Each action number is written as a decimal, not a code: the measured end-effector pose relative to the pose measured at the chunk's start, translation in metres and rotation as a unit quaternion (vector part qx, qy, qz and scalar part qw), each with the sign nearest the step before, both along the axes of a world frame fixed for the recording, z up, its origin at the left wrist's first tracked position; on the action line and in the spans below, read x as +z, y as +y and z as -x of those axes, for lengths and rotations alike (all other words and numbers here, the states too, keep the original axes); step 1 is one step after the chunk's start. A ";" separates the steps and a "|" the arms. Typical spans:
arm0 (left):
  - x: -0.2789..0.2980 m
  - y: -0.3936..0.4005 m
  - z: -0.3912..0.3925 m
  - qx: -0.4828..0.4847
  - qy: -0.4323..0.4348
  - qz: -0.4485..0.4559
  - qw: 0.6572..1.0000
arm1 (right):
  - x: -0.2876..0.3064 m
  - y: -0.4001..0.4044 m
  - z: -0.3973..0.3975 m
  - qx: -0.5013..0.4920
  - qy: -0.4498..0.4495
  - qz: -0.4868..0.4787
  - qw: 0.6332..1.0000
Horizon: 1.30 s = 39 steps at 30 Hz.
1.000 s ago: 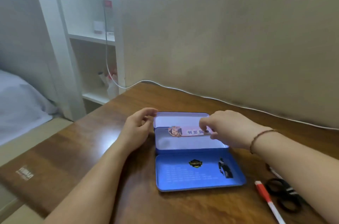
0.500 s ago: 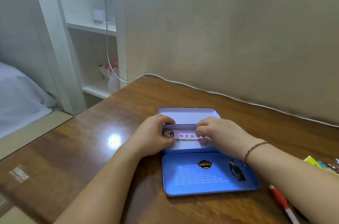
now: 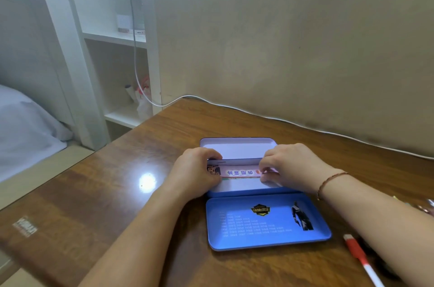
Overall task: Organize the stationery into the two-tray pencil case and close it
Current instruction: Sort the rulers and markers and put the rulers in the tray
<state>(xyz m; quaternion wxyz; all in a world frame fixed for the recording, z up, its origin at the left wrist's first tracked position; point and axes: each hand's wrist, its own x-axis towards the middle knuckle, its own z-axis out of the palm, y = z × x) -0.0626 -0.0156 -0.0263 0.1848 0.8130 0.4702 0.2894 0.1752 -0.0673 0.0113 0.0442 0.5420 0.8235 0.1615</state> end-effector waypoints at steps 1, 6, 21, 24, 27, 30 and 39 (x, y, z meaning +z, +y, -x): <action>0.000 0.000 0.000 0.000 0.000 0.001 1.000 | 0.002 0.000 -0.003 0.000 -0.005 0.000 1.000; 0.001 0.000 0.000 -0.009 -0.010 0.031 0.999 | 0.002 0.000 -0.010 0.011 -0.045 -0.026 0.999; 0.005 -0.002 -0.002 -0.003 0.025 0.010 1.000 | 0.006 -0.004 -0.027 -0.060 0.064 0.080 0.993; 0.006 -0.002 -0.003 -0.036 0.036 0.017 0.999 | 0.007 -0.012 -0.030 -0.077 0.085 0.084 0.990; 0.005 -0.002 -0.005 -0.091 0.067 0.019 0.993 | 0.004 -0.027 -0.036 -0.089 0.111 0.083 0.986; 0.003 -0.002 -0.003 -0.128 0.053 0.013 0.990 | 0.006 -0.045 -0.039 -0.083 0.156 0.085 0.981; 0.020 -0.031 -0.005 -0.093 -0.092 -0.182 0.975 | 0.031 -0.165 -0.102 -0.178 0.382 -0.134 0.897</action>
